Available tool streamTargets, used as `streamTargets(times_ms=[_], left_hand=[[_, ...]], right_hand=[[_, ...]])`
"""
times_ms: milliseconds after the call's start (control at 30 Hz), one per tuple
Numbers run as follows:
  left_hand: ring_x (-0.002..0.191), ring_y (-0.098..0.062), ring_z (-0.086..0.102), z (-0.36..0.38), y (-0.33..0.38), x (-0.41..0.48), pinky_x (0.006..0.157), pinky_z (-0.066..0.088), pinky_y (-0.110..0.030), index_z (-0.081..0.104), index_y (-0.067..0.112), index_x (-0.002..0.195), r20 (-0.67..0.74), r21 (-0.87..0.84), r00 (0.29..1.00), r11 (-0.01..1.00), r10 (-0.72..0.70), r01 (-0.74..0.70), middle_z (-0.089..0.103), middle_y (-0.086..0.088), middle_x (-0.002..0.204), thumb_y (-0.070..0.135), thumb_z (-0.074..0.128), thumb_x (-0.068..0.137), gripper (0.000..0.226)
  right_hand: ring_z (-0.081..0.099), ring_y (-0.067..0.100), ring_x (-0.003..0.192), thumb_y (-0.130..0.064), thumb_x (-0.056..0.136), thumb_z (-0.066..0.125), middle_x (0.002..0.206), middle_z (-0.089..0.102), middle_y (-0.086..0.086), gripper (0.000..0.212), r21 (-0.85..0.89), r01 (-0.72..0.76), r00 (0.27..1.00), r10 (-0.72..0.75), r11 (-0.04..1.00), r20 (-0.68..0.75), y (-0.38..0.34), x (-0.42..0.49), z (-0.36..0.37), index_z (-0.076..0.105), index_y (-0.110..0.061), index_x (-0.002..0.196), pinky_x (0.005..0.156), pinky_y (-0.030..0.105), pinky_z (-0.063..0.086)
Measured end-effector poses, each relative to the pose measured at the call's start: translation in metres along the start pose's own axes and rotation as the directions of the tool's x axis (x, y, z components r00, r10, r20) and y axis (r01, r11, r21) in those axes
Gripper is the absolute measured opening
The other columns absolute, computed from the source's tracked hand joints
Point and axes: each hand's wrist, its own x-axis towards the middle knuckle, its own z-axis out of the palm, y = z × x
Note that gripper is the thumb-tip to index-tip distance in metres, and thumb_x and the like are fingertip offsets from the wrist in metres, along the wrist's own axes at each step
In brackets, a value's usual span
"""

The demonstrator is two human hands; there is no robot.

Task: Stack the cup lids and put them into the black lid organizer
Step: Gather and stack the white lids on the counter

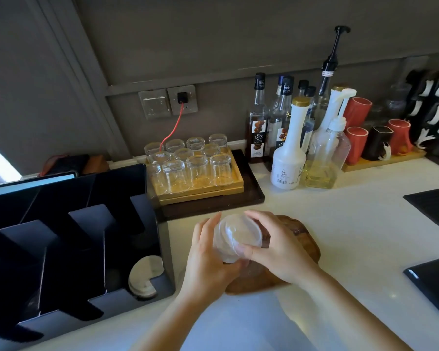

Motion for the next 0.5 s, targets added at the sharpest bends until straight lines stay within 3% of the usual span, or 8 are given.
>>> streamTargets(times_ms=[100, 167, 233, 300, 367, 500], left_hand=[[0.122, 0.017, 0.046, -0.011, 0.011, -0.012, 0.088, 0.045, 0.0, 0.04, 0.051, 0.136, -0.013, -0.084, 1.0, 0.996, -0.013, 0.012, 0.045, 0.026, 0.131, 0.046, 0.091, 0.058, 0.093], [0.122, 0.01, 0.052, -0.019, 0.015, -0.019, 0.09, 0.048, -0.005, 0.041, 0.052, 0.137, -0.011, -0.149, 1.0, 0.988, -0.027, 0.025, 0.048, 0.021, 0.133, 0.046, 0.09, 0.055, 0.095], [0.125, -0.002, 0.058, -0.028, 0.016, -0.027, 0.092, 0.055, -0.016, 0.044, 0.048, 0.14, 0.041, -0.287, 0.996, 0.954, -0.076, 0.085, 0.053, 0.012, 0.136, 0.03, 0.089, 0.054, 0.099], [0.122, -0.015, 0.065, -0.037, 0.021, -0.035, 0.087, 0.061, -0.032, 0.05, 0.037, 0.143, 0.092, -0.549, 0.982, 0.814, -0.167, 0.19, 0.063, 0.005, 0.132, 0.019, 0.08, 0.049, 0.1], [0.112, -0.017, 0.07, -0.046, 0.031, -0.039, 0.081, 0.06, -0.032, 0.055, 0.025, 0.143, 0.105, -0.733, 0.956, 0.629, -0.275, 0.261, 0.068, 0.002, 0.13, 0.011, 0.076, 0.052, 0.094], [0.115, -0.028, 0.07, -0.059, 0.046, -0.048, 0.097, 0.056, -0.043, 0.056, 0.015, 0.141, 0.146, -0.814, 0.873, 0.445, -0.465, 0.373, 0.069, -0.016, 0.133, 0.012, 0.068, 0.094, 0.049]], right_hand=[[0.054, -0.002, 0.122, -0.059, 0.068, 0.079, 0.13, 0.055, -0.029, 0.071, 0.142, -0.04, 0.999, 0.037, 0.989, 0.021, -0.007, -0.009, 0.009, 0.052, -0.044, 0.132, 0.102, 0.033, 0.05], [0.054, -0.004, 0.121, -0.06, 0.065, 0.079, 0.128, 0.056, -0.031, 0.072, 0.158, -0.028, 1.0, 0.03, 0.987, -0.007, -0.011, -0.013, 0.011, 0.054, -0.044, 0.13, 0.099, 0.028, 0.049], [0.052, -0.009, 0.12, -0.059, 0.063, 0.081, 0.127, 0.056, -0.034, 0.072, 0.167, -0.021, 1.0, 0.022, 0.986, -0.003, -0.017, -0.017, 0.012, 0.055, -0.046, 0.129, 0.096, 0.021, 0.045], [0.051, -0.01, 0.121, -0.054, 0.065, 0.084, 0.128, 0.055, -0.035, 0.07, 0.178, -0.009, 1.0, 0.004, 0.984, 0.03, -0.023, -0.023, 0.015, 0.055, -0.046, 0.128, 0.096, 0.019, 0.044], [0.05, -0.003, 0.128, -0.043, 0.069, 0.087, 0.134, 0.053, -0.032, 0.069, 0.218, 0.009, 0.996, -0.027, 0.976, 0.08, -0.029, -0.026, 0.018, 0.057, -0.043, 0.13, 0.098, 0.022, 0.047], [0.047, 0.011, 0.137, -0.027, 0.071, 0.09, 0.146, 0.05, -0.022, 0.072, 0.354, 0.015, 0.98, -0.085, 0.935, 0.182, -0.039, -0.029, 0.027, 0.058, -0.037, 0.134, 0.102, 0.038, 0.052]])
